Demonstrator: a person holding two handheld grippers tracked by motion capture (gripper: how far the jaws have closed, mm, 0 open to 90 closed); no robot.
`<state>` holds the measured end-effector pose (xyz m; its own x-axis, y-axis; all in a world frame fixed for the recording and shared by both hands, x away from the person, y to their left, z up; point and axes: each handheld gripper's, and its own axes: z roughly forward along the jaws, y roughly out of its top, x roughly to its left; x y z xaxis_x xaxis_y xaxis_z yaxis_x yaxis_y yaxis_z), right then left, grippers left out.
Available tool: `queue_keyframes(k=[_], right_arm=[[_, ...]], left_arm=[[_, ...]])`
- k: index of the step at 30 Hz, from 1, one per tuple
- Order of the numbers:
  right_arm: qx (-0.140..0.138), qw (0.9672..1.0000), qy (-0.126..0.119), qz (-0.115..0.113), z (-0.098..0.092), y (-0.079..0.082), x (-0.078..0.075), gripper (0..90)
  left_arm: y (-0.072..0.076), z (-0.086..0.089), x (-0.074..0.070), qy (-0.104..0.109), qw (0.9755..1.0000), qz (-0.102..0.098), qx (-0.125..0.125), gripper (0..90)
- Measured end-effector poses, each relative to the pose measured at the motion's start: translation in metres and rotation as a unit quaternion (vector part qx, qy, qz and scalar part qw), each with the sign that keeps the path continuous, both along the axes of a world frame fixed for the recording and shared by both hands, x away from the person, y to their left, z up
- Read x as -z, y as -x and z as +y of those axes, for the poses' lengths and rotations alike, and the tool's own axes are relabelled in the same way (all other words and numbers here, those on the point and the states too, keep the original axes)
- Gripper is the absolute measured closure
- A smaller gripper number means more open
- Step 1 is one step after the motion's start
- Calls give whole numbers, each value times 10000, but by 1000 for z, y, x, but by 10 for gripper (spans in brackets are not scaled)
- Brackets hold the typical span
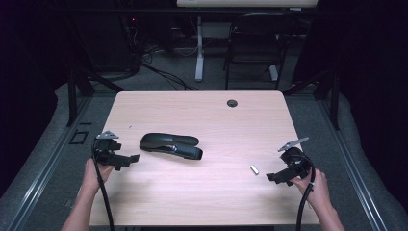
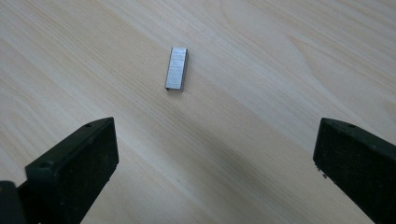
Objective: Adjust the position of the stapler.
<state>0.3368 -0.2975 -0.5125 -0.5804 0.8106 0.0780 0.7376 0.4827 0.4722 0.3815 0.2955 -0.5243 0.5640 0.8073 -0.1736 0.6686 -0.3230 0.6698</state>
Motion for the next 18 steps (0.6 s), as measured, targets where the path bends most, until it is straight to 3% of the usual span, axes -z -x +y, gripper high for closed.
queue_keyframes(k=[7,18], right_arm=[[-60,10000,33,30,2,3,0,0],[31,9999,11,97,-2,10,1,0]], left_arm=[[-4,-4,-1,56,10000,-26,64,0],[-11,-23,-8,106,9989,-189,419,0]])
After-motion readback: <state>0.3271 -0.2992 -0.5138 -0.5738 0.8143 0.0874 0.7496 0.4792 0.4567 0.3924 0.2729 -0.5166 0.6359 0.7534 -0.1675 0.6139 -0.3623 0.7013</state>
